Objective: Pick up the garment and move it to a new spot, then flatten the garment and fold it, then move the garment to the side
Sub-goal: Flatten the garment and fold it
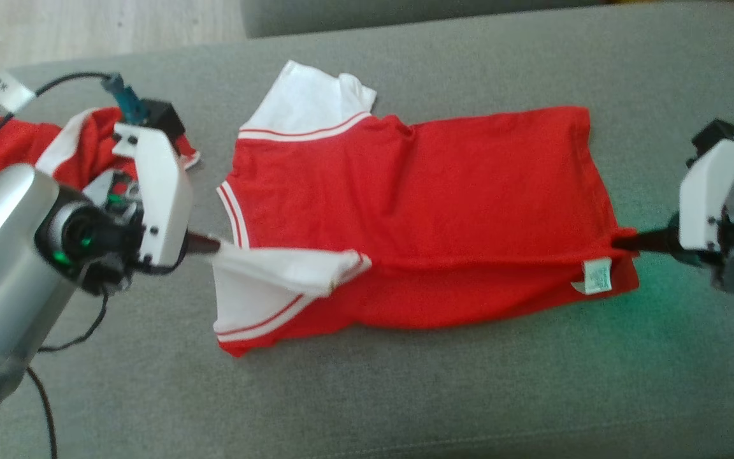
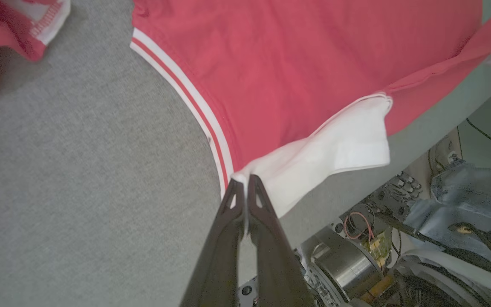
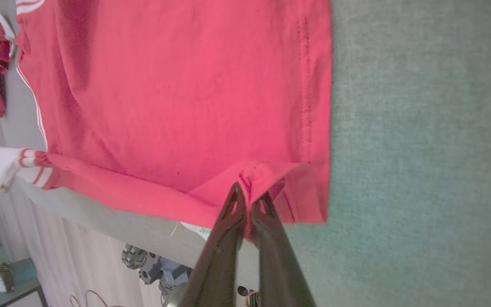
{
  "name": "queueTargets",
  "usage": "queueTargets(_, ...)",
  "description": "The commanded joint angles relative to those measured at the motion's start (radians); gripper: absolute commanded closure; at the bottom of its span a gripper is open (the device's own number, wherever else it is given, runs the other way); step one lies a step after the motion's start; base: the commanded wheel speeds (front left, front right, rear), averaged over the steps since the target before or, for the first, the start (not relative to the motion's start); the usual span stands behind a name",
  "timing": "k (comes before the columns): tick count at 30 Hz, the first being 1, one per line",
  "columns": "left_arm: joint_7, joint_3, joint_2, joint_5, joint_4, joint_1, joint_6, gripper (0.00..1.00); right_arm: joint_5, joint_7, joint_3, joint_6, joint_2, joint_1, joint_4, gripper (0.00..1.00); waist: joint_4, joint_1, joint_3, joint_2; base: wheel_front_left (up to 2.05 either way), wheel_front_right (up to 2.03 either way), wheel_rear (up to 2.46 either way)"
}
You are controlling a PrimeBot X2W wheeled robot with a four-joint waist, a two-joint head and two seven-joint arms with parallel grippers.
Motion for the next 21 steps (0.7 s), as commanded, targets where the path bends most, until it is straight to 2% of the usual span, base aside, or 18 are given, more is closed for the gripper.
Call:
queueTargets(1, -0.023, 0.063, 0.023, 0.018, 0.007, -0.086, -0.007, 1.0, -0.011, -0.016, -0.021, 0.008, -0.001, -0.042, -0.001, 1.0, -0.011, 0.0001, 0.022, 0.0, 0.0, 0.0, 0.0)
queueTargets(2, -0.038, 0.066, 0.008, 0.021, 0.035, -0.095, -0.009, 1.0, -0.017, -0.023, -0.029, 0.008, 0.016, -0.054, 0.018, 0.98, -0.013, 0.0001, 0.03, 0.0, 0.0, 0.0, 0.0)
queueTargets(3, -0.051, 0.068, -0.007, 0.022, 0.061, -0.102, -0.011, 1.0, -0.024, -0.031, -0.036, 0.008, 0.032, -0.066, 0.036, 0.77, -0.015, 0.0001, 0.036, 0.0, 0.0, 0.0, 0.0)
queueTargets(4, -0.065, 0.07, -0.019, 0.025, 0.084, -0.107, -0.014, 1.0, -0.029, -0.043, -0.044, 0.008, 0.046, -0.076, 0.051, 0.44, -0.016, 0.0001, 0.041, 0.0, 0.0, 0.0, 0.0)
queueTargets(5, -0.079, 0.071, -0.03, 0.028, 0.106, -0.112, -0.018, 1.0, -0.033, -0.056, -0.051, 0.008, 0.06, -0.086, 0.064, 0.06, -0.017, 0.0001, 0.046, 0.0, 0.0, 0.0, 0.0)
queueTargets(6, -0.094, 0.072, -0.041, 0.03, 0.128, -0.115, -0.023, 0.82, -0.037, -0.069, -0.057, 0.008, 0.072, -0.093, 0.075, 0.0, -0.017, 0.0001, 0.048, 0.0, 0.0, 0.0, 0.0)
queueTargets(7, -0.112, 0.074, -0.051, 0.033, 0.148, -0.117, -0.026, 0.15, -0.041, -0.085, -0.063, 0.008, 0.081, -0.099, 0.086, 0.0, -0.017, 0.0001, 0.05, 0.0, 0.0, 0.0, 0.0)
queueTargets(8, -0.133, 0.075, -0.059, 0.04, 0.166, -0.119, -0.03, 0.0, -0.044, -0.099, -0.07, 0.008, 0.089, -0.102, 0.094, 0.0, -0.016, 0.0001, 0.049, 0.0, 0.0, 0.0, 0.0)
queueTargets(13, -0.259, 0.081, -0.079, 0.075, 0.214, -0.115, -0.081, 0.0, -0.035, -0.21, -0.111, 0.008, 0.102, -0.085, 0.072, 0.0, -0.009, 0.0001, 0.009, 0.0, 0.0, 0.0, 0.0)
queueTargets(14, -0.293, 0.085, -0.081, 0.083, 0.214, -0.111, -0.09, 0.0, -0.035, -0.252, -0.122, 0.008, 0.096, -0.074, 0.051, 0.0, -0.005, 0.0001, -0.003, 0.0, 0.0, 0.0, 0.0)
queueTargets(15, -0.388, 0.095, -0.08, 0.117, 0.206, -0.102, -0.097, 0.0, -0.038, -0.342, -0.139, 0.008, 0.082, -0.042, -0.013, 0.0, -0.001, 0.0001, -0.023, 0.0, 0.0, 0.0, 0.0)
queueTargets(16, -0.438, 0.098, -0.079, 0.137, 0.198, -0.095, -0.097, 0.0, -0.045, -0.396, -0.144, 0.008, 0.071, -0.019, -0.055, 0.0, 0.002, 0.0001, -0.033, 0.0, 0.0, 0.0, 0.0)
queueTargets(18, -0.561, 0.117, -0.077, 0.178, 0.179, -0.069, -0.075, 0.0, -0.064, -0.52, -0.157, 0.008, 0.051, 0.037, -0.145, 0.0, 0.005, 0.0001, -0.055, 0.0, 0.0, 0.0, 0.0)
queueTargets(21, -0.757, 0.133, -0.069, 0.267, 0.128, -0.01, -0.011, 0.0, -0.139, -0.755, -0.191, 0.008, 0.026, 0.128, -0.241, 0.0, 0.009, 0.0001, -0.084, 0.0, 0.0, 0.0, 0.0)
